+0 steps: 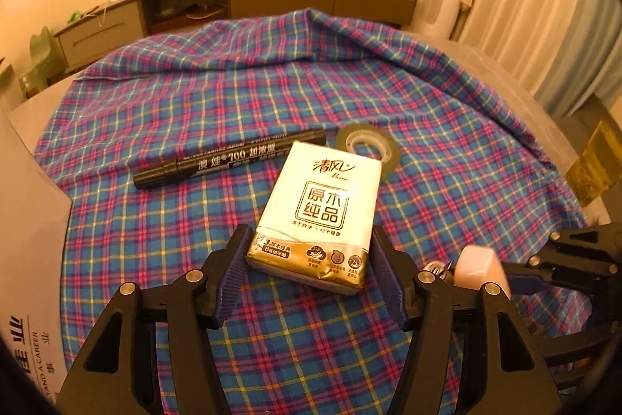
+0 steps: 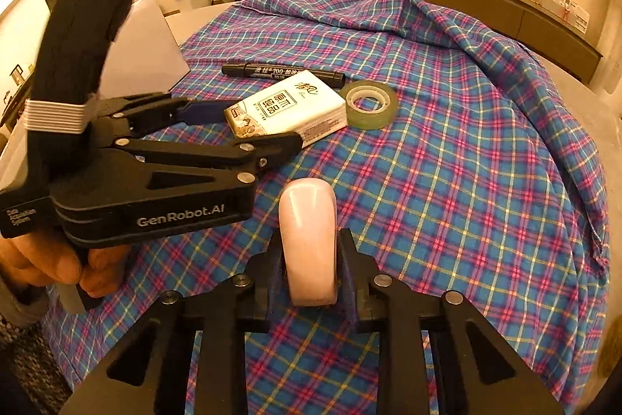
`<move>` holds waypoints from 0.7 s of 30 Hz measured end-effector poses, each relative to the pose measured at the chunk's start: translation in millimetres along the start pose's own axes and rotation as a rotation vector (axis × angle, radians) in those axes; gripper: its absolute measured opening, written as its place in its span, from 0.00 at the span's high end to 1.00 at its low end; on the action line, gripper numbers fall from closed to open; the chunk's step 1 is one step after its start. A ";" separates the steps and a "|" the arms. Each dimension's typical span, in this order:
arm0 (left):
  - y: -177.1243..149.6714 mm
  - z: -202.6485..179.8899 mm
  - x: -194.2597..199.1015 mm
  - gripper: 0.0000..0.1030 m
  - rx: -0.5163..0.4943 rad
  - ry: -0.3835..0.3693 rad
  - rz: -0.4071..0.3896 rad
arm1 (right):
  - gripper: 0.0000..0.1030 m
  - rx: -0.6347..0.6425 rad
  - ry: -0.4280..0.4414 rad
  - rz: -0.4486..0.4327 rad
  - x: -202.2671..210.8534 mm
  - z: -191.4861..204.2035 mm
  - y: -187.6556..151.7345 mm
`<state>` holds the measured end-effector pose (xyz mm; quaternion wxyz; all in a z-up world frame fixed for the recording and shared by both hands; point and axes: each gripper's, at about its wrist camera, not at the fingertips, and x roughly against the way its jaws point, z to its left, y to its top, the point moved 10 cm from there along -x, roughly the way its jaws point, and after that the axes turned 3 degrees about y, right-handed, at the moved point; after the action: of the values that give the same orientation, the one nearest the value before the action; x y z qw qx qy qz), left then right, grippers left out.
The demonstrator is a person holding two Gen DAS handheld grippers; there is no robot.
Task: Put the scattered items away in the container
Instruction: 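Carry the tissue pack and stapler over the white box with both tools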
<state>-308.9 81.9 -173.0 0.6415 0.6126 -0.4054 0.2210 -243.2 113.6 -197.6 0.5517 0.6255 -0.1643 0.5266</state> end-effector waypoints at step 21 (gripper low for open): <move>-3.1 1.1 87.1 0.45 0.044 -0.031 -0.048 | 0.74 -0.015 0.040 -0.092 46.4 23.0 19.7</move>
<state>-256.8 61.7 -106.1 0.6266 0.6395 -0.3956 0.2049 -229.6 104.6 -144.7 0.5833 0.6175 -0.1284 0.5119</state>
